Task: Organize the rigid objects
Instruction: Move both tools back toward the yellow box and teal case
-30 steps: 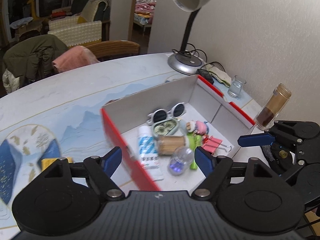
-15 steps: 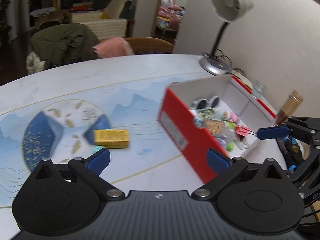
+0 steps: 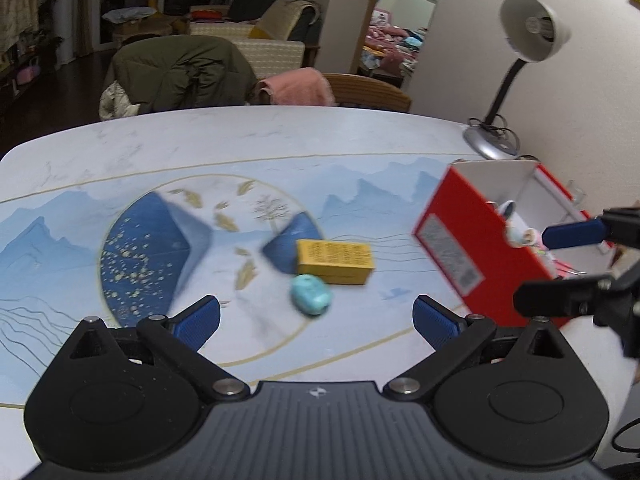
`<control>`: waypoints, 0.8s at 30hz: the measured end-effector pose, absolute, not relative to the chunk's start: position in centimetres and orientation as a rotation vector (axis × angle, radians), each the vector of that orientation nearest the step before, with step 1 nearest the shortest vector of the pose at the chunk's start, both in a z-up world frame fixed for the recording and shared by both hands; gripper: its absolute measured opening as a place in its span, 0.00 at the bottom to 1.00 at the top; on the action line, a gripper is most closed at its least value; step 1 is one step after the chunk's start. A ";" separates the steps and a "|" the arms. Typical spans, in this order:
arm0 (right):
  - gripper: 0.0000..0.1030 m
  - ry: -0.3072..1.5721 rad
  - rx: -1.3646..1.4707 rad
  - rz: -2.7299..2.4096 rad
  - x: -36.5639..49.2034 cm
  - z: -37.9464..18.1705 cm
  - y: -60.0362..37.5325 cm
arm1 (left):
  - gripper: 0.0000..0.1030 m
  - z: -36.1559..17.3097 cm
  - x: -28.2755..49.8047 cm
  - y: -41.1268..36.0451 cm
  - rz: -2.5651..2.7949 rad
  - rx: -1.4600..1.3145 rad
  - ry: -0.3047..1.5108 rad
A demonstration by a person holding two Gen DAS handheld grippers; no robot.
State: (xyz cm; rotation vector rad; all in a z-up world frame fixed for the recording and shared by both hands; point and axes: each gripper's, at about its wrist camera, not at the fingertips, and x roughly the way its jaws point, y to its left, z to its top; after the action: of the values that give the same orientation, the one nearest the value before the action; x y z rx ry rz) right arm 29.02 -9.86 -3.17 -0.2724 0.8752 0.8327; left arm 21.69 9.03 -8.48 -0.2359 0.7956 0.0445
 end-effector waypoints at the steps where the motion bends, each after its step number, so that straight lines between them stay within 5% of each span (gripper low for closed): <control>1: 0.99 0.881 -0.282 0.831 29.4 -3.4 -9.2 | 1.00 -9.0 21.8 9.4 0.057 -0.241 0.800; 24: 0.93 1.021 -0.488 0.825 35.4 -10.4 0.3 | 1.00 -15.0 26.5 9.1 0.044 -0.252 0.851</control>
State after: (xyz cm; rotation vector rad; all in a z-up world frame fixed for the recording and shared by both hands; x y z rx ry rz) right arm 35.42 0.27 -10.38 -0.4880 1.0214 0.8249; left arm 26.55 9.06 -15.02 -0.2517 0.8514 0.0442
